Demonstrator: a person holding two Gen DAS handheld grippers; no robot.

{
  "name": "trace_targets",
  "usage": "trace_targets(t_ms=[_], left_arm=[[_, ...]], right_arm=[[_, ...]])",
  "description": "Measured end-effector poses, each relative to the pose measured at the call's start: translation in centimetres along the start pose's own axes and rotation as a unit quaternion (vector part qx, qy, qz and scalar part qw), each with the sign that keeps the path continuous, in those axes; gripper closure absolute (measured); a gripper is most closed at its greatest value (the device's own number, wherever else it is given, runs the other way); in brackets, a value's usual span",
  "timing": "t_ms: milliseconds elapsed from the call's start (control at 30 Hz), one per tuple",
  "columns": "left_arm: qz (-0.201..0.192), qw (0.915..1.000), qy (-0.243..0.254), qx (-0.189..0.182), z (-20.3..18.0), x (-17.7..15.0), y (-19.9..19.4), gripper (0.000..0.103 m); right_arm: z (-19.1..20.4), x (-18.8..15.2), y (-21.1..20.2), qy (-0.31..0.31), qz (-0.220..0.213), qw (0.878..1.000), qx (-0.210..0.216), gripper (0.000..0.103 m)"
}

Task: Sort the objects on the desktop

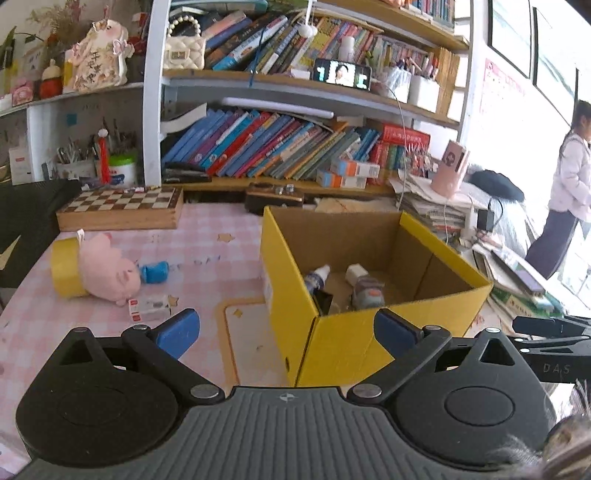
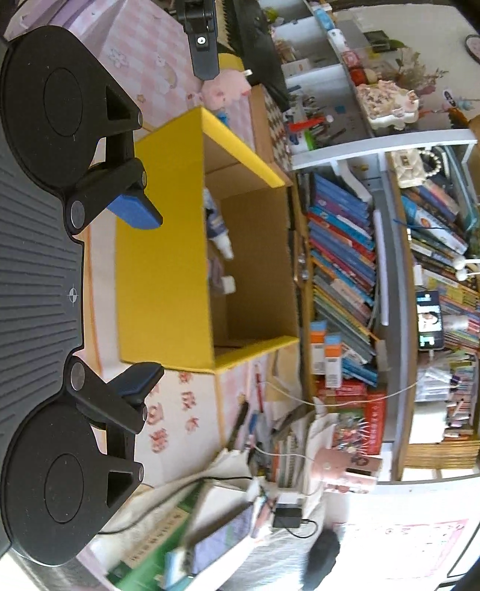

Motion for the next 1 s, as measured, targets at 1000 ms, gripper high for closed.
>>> trace_targets(t_ms=[1000], left_arm=[[0.079, 0.9956, 0.037, -0.035, 10.2, -4.9, -0.2, 0.001]], right_arm=[[15.0, -4.0, 2.7, -0.037, 0.074, 0.996, 0.023, 0.021]])
Point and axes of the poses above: each gripper's, at about its wrist camera, not at the fingertips, and y roughly the way its jaws point, z to its left, x to its top, the point moved 10 cm from there along y, roughly the way its jaws point, and after that the axes turned 4 degrees about y, right-handed, at the moved point
